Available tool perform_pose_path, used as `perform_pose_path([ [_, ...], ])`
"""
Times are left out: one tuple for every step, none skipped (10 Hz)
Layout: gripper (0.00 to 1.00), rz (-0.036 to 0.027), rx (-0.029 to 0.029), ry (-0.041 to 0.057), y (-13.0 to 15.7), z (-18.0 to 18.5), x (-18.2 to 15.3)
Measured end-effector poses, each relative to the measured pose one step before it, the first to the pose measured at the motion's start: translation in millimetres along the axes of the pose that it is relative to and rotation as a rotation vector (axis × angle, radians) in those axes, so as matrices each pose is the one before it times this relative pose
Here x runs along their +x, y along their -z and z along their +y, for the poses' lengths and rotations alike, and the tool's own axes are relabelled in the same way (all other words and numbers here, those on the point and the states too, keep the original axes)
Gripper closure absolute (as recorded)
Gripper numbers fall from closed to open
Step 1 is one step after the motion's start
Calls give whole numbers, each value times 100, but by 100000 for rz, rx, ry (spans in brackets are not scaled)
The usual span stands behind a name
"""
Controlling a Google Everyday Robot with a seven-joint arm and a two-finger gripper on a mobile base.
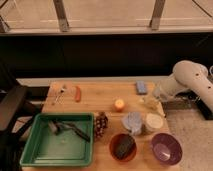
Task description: Place banana in paper cup
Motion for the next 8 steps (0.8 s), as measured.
perform_pose_path([
  [100, 1760, -1004, -1071, -265, 392, 570],
  [100, 1809, -1067, -1228, -383, 380, 607],
  [99, 1968, -1447, -1098, -459, 474, 691],
  [95, 1247, -989, -794, -408, 253, 471],
  [86, 1750, -923, -591, -435, 252, 393],
  [75, 1867, -753, -570, -409, 207, 280],
  [65, 1338, -410, -936, -224, 72, 449],
  [54, 1284, -509, -1184, -210, 64, 649],
])
